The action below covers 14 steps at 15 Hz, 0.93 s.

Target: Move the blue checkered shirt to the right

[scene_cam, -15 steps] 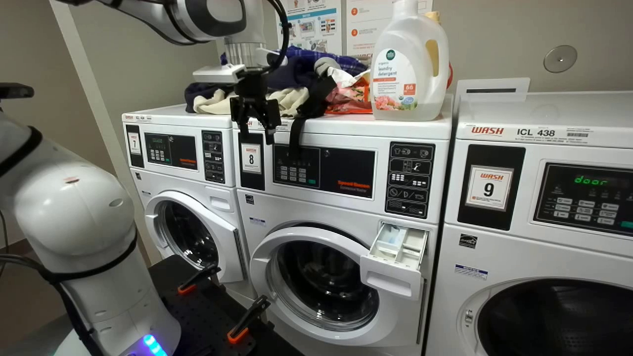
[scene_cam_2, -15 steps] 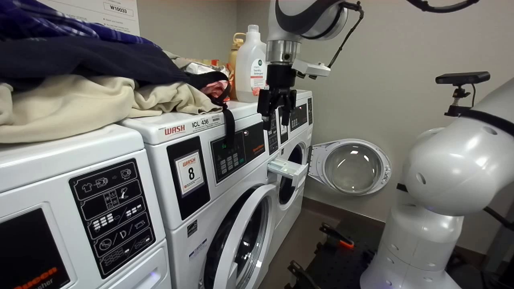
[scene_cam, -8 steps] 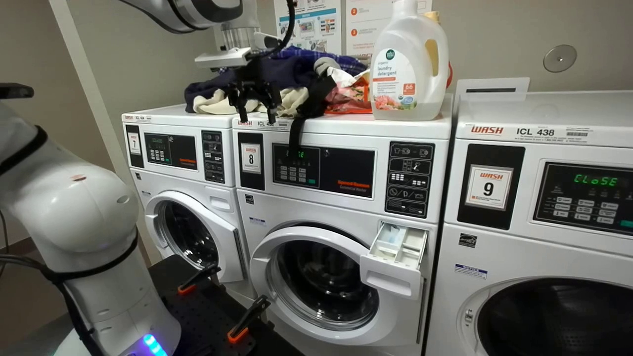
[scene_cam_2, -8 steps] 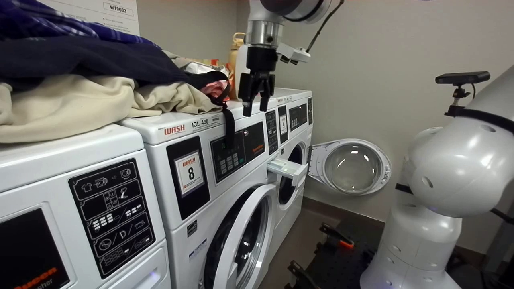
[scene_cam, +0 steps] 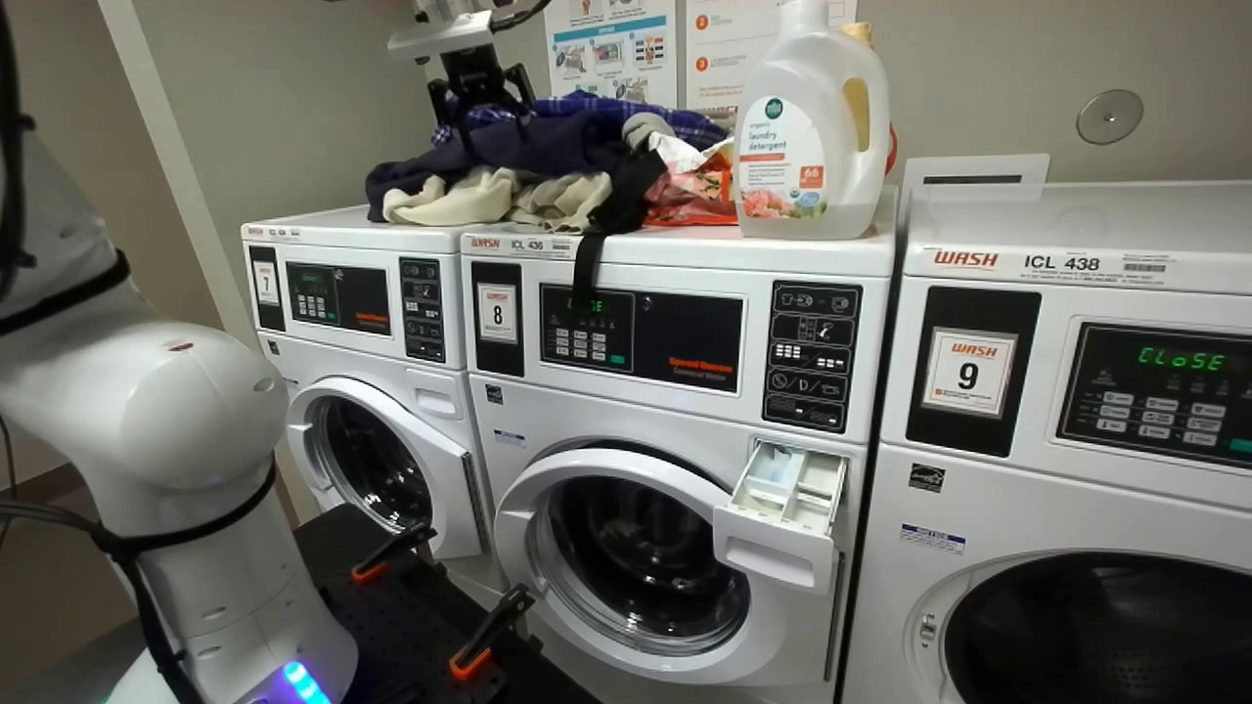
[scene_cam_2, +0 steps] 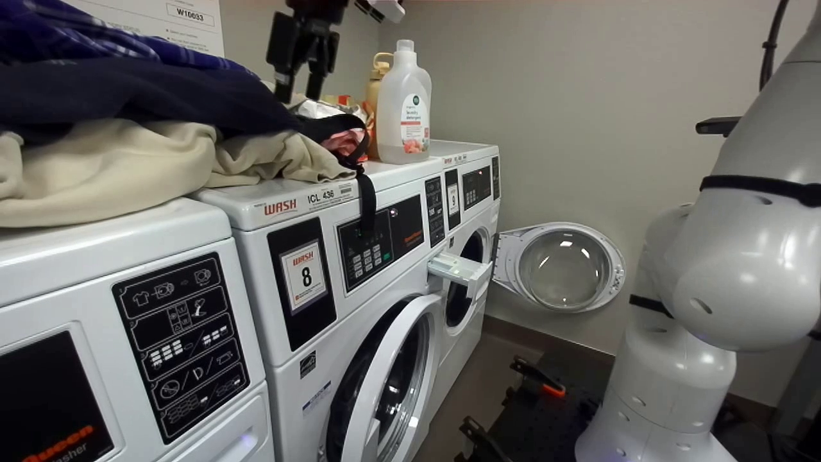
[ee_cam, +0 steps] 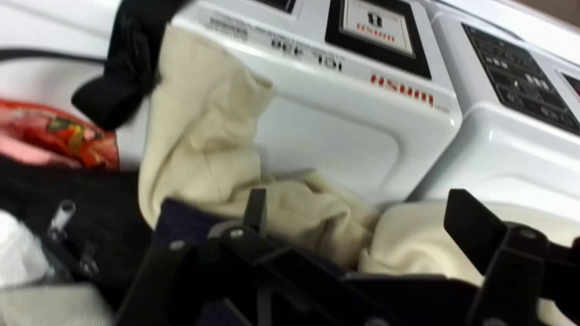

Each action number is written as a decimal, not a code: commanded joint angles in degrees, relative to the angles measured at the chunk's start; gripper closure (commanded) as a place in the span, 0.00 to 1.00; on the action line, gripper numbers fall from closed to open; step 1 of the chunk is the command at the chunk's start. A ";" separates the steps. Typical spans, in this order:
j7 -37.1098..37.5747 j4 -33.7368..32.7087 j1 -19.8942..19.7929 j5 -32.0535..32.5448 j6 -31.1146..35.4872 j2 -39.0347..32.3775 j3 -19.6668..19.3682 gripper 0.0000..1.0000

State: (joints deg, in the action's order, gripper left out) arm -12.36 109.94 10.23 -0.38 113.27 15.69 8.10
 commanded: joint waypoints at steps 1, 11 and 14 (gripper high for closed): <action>-1.89 -11.37 1.17 -0.16 5.48 -8.05 1.36 0.00; -1.52 -26.64 2.90 0.72 29.62 -25.29 4.38 0.00; -1.97 -29.95 3.29 0.64 31.53 -29.69 4.91 0.00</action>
State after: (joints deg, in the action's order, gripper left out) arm -13.27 85.08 13.19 -0.39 143.68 -9.19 12.30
